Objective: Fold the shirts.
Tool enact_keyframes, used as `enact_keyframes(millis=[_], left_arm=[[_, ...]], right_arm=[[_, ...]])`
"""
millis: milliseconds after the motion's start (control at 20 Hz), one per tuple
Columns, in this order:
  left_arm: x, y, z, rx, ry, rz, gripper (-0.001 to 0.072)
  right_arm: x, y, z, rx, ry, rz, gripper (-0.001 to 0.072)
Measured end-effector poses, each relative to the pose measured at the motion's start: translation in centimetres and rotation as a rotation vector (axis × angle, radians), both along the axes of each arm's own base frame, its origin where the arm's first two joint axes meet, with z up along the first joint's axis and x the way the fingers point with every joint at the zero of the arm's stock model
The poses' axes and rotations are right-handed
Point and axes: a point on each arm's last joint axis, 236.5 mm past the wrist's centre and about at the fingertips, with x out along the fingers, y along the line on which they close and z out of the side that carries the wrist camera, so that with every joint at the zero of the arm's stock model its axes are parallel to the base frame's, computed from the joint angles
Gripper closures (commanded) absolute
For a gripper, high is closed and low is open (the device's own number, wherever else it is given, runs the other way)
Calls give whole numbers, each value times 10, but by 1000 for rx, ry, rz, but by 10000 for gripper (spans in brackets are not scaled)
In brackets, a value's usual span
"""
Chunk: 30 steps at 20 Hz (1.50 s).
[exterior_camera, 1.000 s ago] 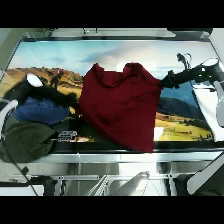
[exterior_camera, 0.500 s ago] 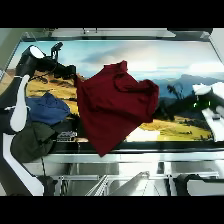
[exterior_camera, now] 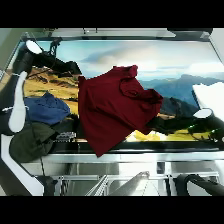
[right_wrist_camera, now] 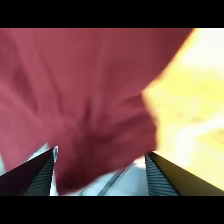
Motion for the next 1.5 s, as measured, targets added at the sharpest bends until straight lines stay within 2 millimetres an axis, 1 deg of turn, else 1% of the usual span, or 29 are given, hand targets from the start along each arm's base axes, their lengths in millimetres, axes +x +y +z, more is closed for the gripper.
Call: enact_keyframes(millis=[100,150,200,250,300,350,450,500,600,650,750,850,900,1000,1050,1100,1150,1200,1300,1400,1450,1500], left_arm=[[-33,5,10,-3,87,-6,-1],[-55,6,8,-3,151,-16,-2],[-78,5,3,-2,215,-22,-2],[-104,1,-6,-2,285,-36,-1],[-130,-4,-16,-1,355,-46,-1],[-162,-11,-30,2,430,-64,-1],[-217,-24,-57,15,544,-82,0],[-243,-30,-68,23,591,-95,1],[-288,-43,-89,34,661,-114,15],[-305,-52,-97,27,684,-118,15],[-333,-69,-108,5,726,-121,15],[-351,-86,-113,-20,765,-132,16],[-357,-92,-116,-23,776,-140,16],[-368,-105,-119,-26,809,-175,18],[-374,-109,-119,-17,826,-203,57],[-377,-112,-119,-4,833,-233,319],[-378,-113,-123,24,823,-266,605],[-373,-117,-128,35,800,-283,686],[-363,-127,-127,31,755,-309,686],[-358,-130,-123,33,738,-336,686],[-358,-132,-119,26,746,-348,686],[-358,-133,-115,19,751,-357,686]], right_arm=[[27,-31,14,-62,-71,-35,116],[44,-47,23,-92,-111,-56,116],[58,-60,32,-116,-143,-69,116],[72,-71,41,-134,-172,-79,116],[85,-78,48,-147,-193,-77,115],[97,-82,54,-156,-210,-72,116],[116,-82,57,-168,-228,-45,116],[123,-78,56,-167,-228,-27,116],[134,-67,50,-167,-227,13,116],[138,-62,46,-166,-224,26,117],[144,-54,35,-165,-210,50,117],[145,-47,24,-161,-189,66,118],[145,-45,19,-159,-179,72,135],[146,-43,13,-156,-166,78,297],[146,-43,10,-156,-162,79,297],[146,-42,9,-156,-159,80,297],[146,-42,8,-155,-156,80,297],[146,-42,7,-155,-155,81,297],[146,-43,6,-158,-154,82,298],[150,-45,5,-166,-164,71,310],[151,-45,5,-167,-166,69,364],[153,-47,5,-174,-175,60,376]])
